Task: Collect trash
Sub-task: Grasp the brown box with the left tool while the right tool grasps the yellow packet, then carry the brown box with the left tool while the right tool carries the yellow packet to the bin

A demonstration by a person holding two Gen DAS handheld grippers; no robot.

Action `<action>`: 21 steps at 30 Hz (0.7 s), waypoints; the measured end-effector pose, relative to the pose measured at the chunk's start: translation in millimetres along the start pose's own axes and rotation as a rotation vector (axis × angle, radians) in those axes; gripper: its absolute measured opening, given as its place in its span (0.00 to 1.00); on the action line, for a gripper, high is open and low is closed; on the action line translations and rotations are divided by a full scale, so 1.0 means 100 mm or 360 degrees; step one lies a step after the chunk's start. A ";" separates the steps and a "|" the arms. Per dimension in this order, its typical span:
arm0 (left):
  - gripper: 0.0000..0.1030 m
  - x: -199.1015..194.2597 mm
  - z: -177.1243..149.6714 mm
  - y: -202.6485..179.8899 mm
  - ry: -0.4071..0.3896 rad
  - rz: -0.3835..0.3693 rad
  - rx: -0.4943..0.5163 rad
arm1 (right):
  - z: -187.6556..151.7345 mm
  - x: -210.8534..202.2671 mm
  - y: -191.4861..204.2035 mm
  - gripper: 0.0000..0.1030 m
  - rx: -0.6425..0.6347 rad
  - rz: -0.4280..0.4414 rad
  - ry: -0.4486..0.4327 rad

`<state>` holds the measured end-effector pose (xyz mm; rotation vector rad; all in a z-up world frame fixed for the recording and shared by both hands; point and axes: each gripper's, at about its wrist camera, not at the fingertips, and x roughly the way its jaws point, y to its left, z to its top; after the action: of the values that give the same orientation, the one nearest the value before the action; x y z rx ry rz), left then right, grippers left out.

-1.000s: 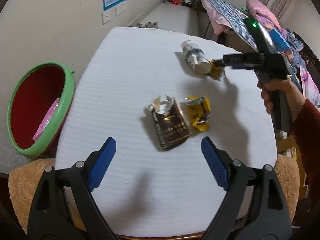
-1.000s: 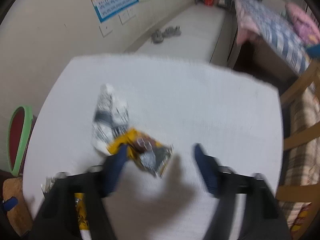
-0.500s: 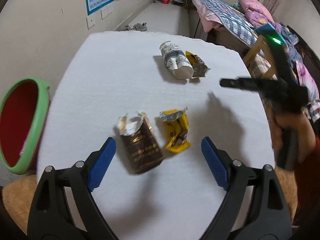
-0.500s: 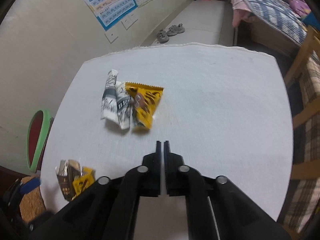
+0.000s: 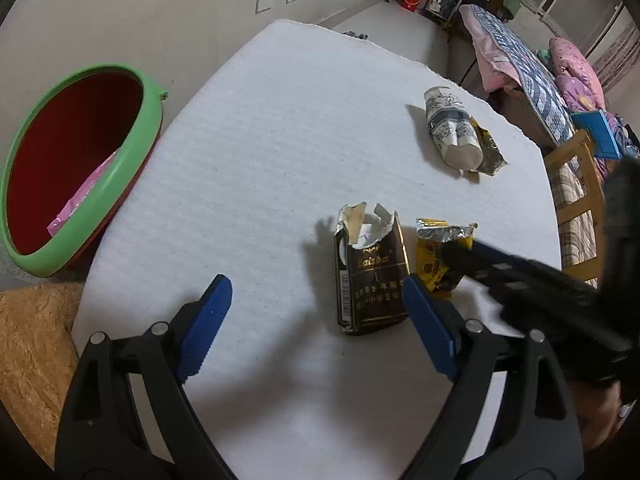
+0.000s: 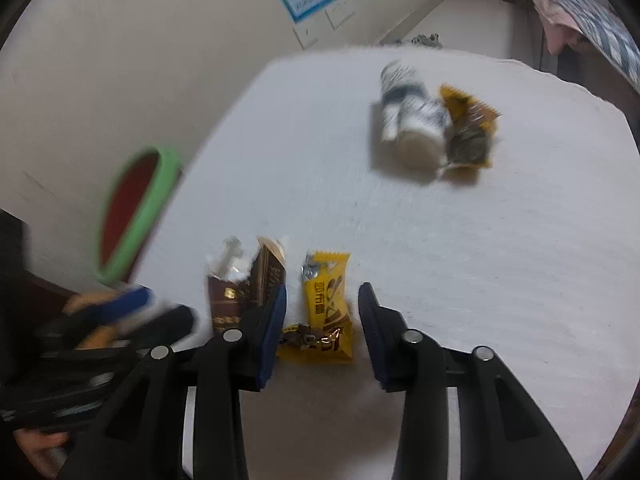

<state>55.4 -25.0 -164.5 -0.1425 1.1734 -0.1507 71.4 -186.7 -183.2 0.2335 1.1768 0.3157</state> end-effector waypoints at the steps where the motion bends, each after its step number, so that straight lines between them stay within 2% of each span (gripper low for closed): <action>1: 0.82 -0.01 0.00 -0.01 -0.0001 -0.0009 0.0004 | -0.01 0.04 0.01 0.16 0.0005 -0.0017 0.0017; 4: 0.82 -0.01 0.01 -0.09 -0.0006 -0.0040 0.0038 | -0.07 -0.09 -0.05 0.16 0.0094 0.0003 -0.0054; 6: 0.82 0.04 0.03 -0.17 0.0002 -0.0063 0.0063 | -0.14 -0.31 -0.11 0.16 0.0125 -0.0030 -0.0146; 11: 0.82 0.34 0.05 -0.37 0.0073 -0.0058 0.0122 | -0.40 -0.66 -0.29 0.16 0.0215 -0.0089 -0.0237; 12: 0.79 0.41 0.05 -0.39 0.0090 -0.0047 0.0131 | -0.42 -0.69 -0.31 0.16 0.0228 -0.0092 -0.0241; 13: 0.68 0.48 0.05 -0.42 0.0109 -0.0040 0.0148 | -0.44 -0.71 -0.33 0.16 0.0243 -0.0093 -0.0242; 14: 0.63 0.56 0.04 -0.44 0.0135 -0.0017 0.0175 | -0.49 -0.73 -0.34 0.16 0.0260 -0.0090 -0.0243; 15: 0.55 0.53 0.03 -0.47 0.0090 0.0007 0.0211 | -0.51 -0.74 -0.35 0.16 0.0275 -0.0088 -0.0241; 16: 0.49 0.54 0.03 -0.50 0.0098 0.0022 0.0250 | -0.54 -0.75 -0.35 0.16 0.0283 -0.0087 -0.0241; 21: 0.45 0.35 0.04 -0.37 0.0066 -0.0035 0.0177 | -0.63 -0.86 -0.24 0.16 0.0267 -0.0082 -0.0274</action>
<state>71.0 -68.1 -187.8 -0.0545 1.2021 -0.2390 -14.0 -238.8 -140.0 0.3690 1.0375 0.1483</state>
